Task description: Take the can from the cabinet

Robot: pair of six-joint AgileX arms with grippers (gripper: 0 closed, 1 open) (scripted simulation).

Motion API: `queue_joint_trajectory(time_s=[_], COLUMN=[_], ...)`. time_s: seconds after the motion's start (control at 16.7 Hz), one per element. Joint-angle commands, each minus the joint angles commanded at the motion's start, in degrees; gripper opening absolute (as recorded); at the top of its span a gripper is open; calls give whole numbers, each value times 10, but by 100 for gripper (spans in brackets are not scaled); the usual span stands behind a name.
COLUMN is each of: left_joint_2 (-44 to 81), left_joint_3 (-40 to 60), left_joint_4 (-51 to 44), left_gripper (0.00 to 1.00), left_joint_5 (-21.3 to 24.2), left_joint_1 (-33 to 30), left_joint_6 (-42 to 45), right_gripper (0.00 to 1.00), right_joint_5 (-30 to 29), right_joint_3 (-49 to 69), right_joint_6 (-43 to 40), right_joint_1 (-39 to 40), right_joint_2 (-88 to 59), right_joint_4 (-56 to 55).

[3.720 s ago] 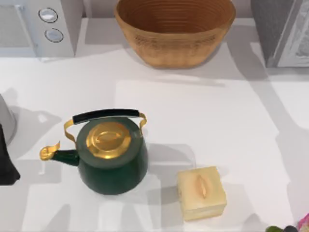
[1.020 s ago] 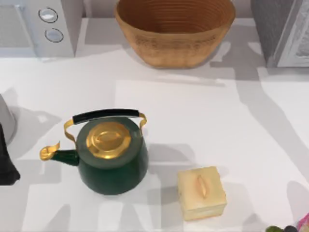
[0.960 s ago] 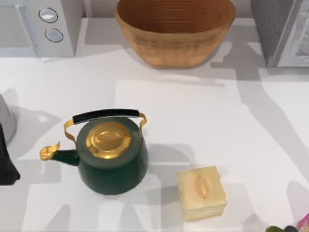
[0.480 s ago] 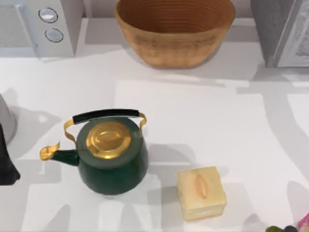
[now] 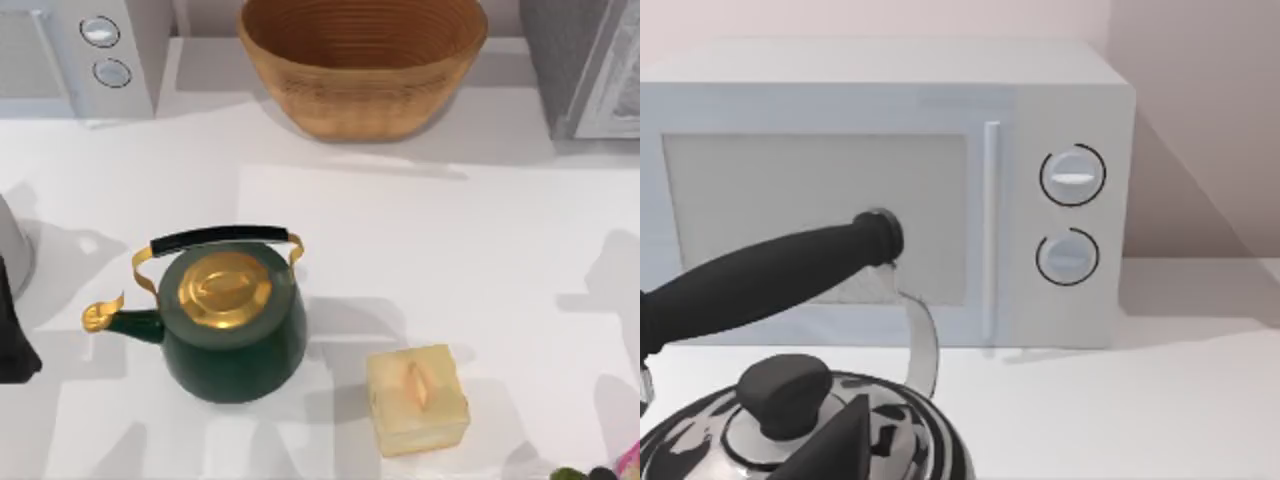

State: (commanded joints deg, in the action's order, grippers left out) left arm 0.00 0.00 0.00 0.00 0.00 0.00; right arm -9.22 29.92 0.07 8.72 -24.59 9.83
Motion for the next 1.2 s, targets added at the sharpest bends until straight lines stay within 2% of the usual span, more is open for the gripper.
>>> queue_joint_trajectory(time_s=[0.24, 0.48, 0.96, 1.2], left_joint_2=[0, 0, 0, 0], left_joint_3=[0, 0, 0, 0], left_joint_4=[0, 0, 0, 0], left_gripper=[100, 100, 100, 100], left_joint_5=[0, 0, 0, 0], left_joint_1=[0, 0, 0, 0], left_joint_6=[0, 0, 0, 0], right_gripper=[0, 0, 0, 0], right_joint_5=[54, 87, 92, 106], right_joint_3=[-191, -288, -300, -288], right_joint_6=[0, -1, 0, 12], right_joint_1=[-51, -83, -85, -76], right_joint_2=[146, 235, 243, 178], right_joint_4=[-57, -93, -97, -134])
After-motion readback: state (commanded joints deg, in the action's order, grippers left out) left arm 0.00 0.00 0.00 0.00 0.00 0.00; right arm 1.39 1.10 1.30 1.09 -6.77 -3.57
